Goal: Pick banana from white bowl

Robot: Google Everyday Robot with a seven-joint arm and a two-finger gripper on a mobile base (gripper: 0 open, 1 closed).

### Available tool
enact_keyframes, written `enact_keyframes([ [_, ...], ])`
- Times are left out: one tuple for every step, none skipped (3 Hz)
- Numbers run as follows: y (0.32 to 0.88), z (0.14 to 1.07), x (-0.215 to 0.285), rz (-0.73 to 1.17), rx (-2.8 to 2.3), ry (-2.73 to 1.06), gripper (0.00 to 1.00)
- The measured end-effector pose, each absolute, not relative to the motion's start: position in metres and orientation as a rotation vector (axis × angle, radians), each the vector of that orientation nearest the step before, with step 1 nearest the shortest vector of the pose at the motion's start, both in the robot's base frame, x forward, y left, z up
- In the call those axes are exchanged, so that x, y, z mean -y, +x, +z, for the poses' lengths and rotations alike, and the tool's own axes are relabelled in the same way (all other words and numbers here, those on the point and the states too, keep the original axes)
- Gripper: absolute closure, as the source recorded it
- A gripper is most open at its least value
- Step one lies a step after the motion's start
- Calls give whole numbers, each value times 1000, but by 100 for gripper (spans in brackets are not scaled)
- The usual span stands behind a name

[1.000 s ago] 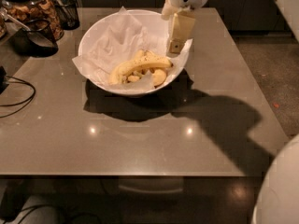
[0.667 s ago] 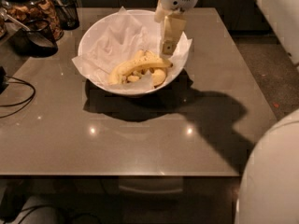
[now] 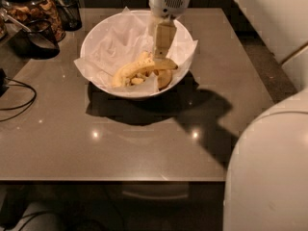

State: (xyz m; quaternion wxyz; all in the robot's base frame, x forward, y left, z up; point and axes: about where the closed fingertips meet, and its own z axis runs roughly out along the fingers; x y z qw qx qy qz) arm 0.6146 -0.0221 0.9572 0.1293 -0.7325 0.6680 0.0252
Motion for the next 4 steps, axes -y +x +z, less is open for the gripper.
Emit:
enact_keyframes([
  [617,951,16,73,-1943,-2149,38],
  [621,940,11,85,-1954,-2170,39],
  [623,931,7,97,-1958,-2191,42],
  [624,923,2,110,-1959,-2214,49],
])
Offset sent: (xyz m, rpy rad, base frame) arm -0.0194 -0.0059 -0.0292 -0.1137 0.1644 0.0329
